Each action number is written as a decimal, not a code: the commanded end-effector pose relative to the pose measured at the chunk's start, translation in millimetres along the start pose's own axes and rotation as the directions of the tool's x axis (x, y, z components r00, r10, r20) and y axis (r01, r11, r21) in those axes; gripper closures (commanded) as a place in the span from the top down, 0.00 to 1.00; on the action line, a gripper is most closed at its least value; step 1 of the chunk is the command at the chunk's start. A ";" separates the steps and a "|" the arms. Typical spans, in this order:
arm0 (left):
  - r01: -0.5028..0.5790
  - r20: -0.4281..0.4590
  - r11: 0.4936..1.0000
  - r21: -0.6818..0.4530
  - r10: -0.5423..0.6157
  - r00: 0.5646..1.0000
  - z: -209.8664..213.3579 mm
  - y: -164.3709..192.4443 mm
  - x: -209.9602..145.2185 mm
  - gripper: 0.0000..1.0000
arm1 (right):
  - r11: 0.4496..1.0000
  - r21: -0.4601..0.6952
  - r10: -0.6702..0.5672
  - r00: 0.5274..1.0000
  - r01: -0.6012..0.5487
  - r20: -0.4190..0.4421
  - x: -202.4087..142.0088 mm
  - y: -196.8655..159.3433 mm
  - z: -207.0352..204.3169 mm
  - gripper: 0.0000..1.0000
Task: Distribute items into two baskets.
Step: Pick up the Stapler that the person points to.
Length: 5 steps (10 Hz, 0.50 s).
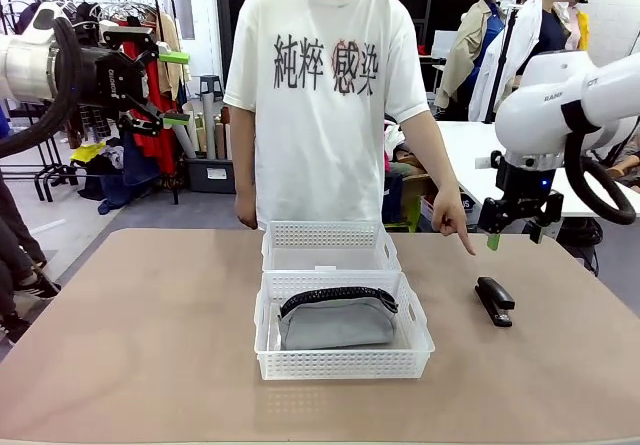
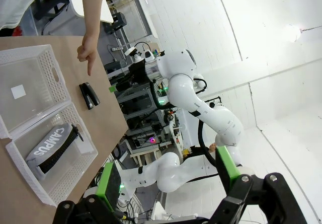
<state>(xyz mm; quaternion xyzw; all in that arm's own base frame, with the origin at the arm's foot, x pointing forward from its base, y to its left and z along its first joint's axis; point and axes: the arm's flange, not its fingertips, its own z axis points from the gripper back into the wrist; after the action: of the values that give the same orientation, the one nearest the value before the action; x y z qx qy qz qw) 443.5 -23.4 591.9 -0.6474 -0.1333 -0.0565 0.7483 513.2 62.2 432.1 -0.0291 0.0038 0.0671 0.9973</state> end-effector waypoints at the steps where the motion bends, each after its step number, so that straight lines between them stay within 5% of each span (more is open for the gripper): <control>1: 0.000 -0.002 1.000 -0.017 0.000 1.000 1.9 -1.7 -1.3 1.00 | 1.000 -0.019 -0.010 1.000 0.010 -0.011 1.4 1.1 -17.0 1.00; 5: 0.000 -0.002 1.000 -0.017 0.000 1.000 1.9 -1.7 -1.3 1.00 | 0.987 -0.085 -0.123 0.983 0.135 0.135 -2.6 5.2 5.5 1.00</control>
<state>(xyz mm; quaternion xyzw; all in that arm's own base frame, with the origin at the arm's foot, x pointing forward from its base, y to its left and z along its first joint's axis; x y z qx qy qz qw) 443.5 -23.5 591.8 -0.6474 -0.1332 -0.0565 0.7483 519.9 63.2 422.4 -0.0336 -0.0339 0.0240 0.9986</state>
